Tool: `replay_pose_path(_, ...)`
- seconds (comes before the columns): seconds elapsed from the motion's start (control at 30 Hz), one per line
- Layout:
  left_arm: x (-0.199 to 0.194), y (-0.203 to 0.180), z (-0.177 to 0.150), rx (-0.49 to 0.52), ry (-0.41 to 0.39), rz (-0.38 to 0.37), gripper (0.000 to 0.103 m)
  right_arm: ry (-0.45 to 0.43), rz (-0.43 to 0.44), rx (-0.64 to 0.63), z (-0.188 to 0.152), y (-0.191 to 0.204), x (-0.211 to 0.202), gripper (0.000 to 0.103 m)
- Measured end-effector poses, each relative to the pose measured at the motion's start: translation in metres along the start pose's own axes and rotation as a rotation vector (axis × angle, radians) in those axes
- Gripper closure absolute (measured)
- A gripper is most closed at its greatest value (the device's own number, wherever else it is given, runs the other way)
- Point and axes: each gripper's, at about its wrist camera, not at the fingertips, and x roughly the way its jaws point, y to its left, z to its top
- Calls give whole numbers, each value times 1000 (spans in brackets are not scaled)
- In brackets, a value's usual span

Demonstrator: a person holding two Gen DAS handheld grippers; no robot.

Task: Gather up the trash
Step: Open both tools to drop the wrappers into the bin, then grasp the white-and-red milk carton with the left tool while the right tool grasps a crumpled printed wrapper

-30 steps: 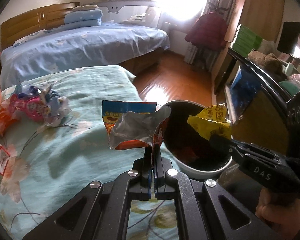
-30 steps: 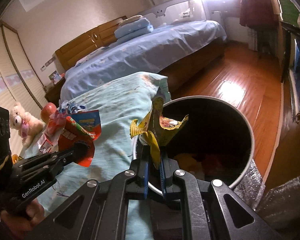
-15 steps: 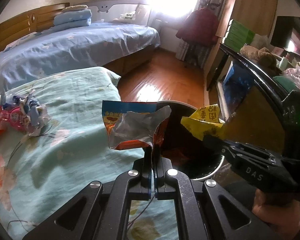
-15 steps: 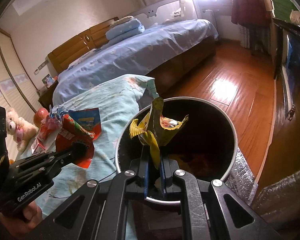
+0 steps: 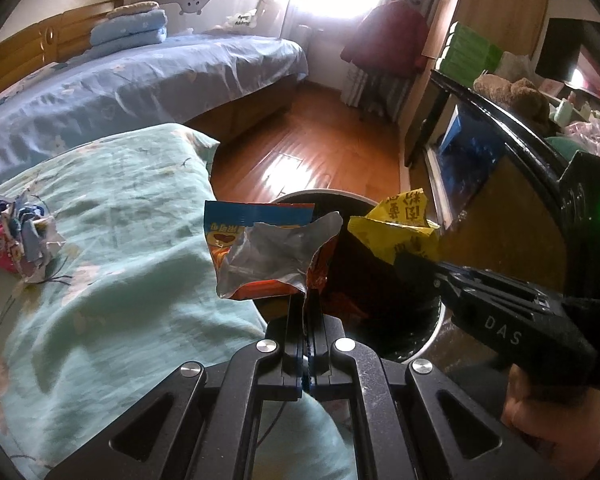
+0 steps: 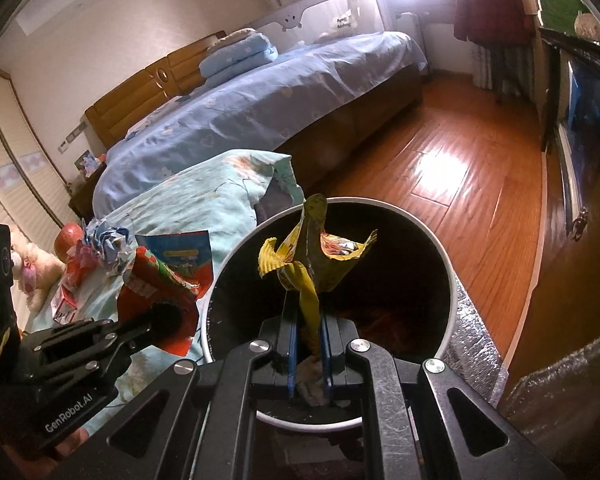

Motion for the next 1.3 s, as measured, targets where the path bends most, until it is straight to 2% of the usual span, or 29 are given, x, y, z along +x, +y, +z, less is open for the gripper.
replay_pose_path(0.23, 8, -3, 6, -6, 10, -1, 103, 11, -6, 15, 2, -7, 5, 93)
replay_pose_path(0.3, 9, -3, 6, -10, 15, -3, 101, 14, -7, 30, 3, -11, 7, 89)
replay_pose_path(0.37, 9, -2, 5, -16, 15, -5, 95, 16, -6, 45, 4, -15, 8, 87)
replay_pose_path(0.43, 9, -2, 5, -20, 11, 8, 70, 17, -4, 55, 4, -18, 9, 79)
replay_pose_path(0.53, 4, -2, 2, -28, -4, 19, 59, 15, -4, 57, 4, -18, 8, 71)
replay_pose_path(0.57, 3, -1, 0, -31, -3, 20, 57, 13, -2, 58, 4, -18, 8, 65)
replay_pose_path(0.6, 1, 0, -2, -37, -8, 23, 55, 10, -2, 62, 4, -18, 7, 53)
replay_pose_path(0.7, -7, 4, -8, -41, -15, 42, 51, -1, 1, 62, 3, -16, 3, 51)
replay_pose_path(0.97, -36, 24, -30, -81, -32, 94, 47, -31, 37, 47, 1, 5, -5, 32)
replay_pose_path(1.3, -88, 61, -63, -193, -69, 182, 44, -26, 114, -24, -6, 58, 2, 29)
